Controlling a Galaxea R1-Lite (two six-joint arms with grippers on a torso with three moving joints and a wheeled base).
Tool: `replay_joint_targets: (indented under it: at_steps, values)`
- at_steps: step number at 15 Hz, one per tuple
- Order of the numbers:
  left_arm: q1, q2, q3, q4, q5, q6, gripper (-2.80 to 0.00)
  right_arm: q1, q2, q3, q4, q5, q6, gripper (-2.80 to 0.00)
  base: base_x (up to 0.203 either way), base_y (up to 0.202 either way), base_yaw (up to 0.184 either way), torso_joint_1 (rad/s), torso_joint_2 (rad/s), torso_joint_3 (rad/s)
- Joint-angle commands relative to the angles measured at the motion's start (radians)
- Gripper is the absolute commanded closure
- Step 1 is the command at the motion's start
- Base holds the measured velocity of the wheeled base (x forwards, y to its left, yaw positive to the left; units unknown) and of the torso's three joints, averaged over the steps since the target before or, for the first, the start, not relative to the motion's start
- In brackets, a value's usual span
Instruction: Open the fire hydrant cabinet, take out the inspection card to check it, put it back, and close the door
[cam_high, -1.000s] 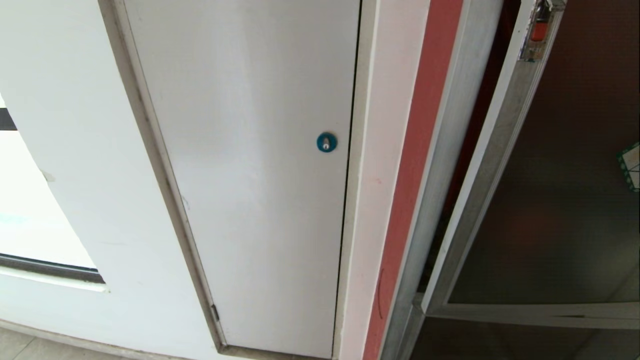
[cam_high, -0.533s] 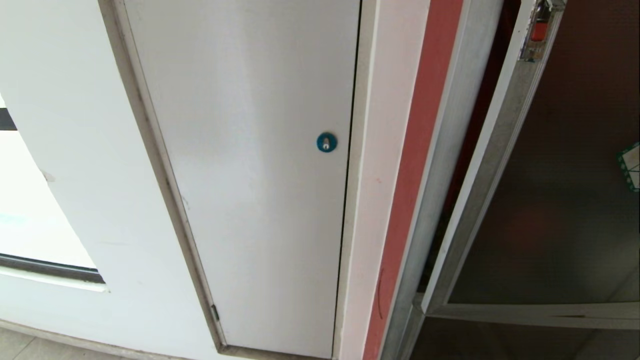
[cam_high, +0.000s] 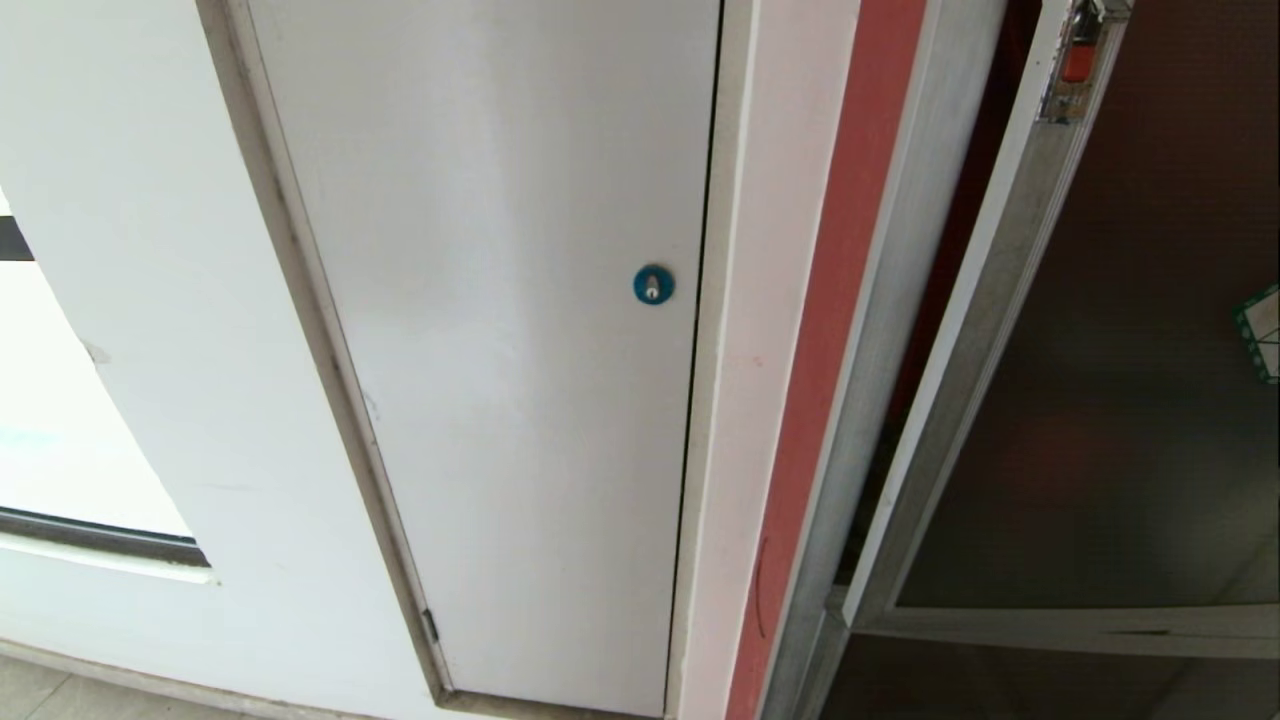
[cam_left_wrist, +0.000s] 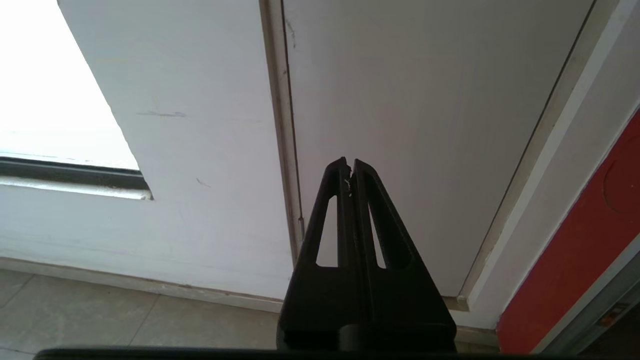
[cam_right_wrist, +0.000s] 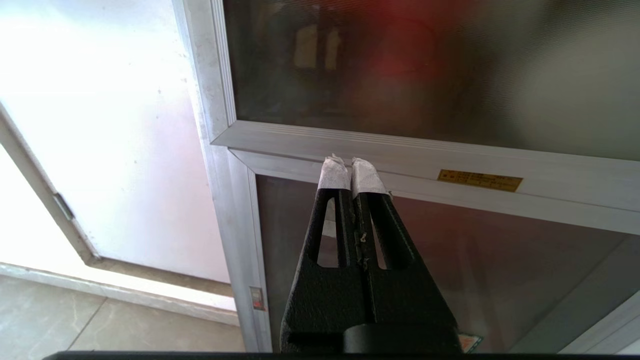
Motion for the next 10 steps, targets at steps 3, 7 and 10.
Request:
replay_joint_targets:
  at_steps: [3,7,10]
  values:
    - [0.001,0.001,0.006,-0.001,-0.002,0.017,0.00,0.001,0.000,0.000,0.000,0.000,0.000,0.00,0.000,0.000,0.000,0.000,0.00,0.000]
    - [-0.006,0.044,-0.106,0.009,-0.103,0.045,0.00,0.001,0.000,0.000,0.000,0.000,0.000,0.00,0.000,0.000,0.000,0.000,0.00,0.000]
    - [-0.007,0.219,-0.202,0.003,-0.213,0.044,0.00,0.001,0.000,0.000,0.000,0.000,0.000,0.00,0.000,0.000,0.000,0.000,0.00,0.000]
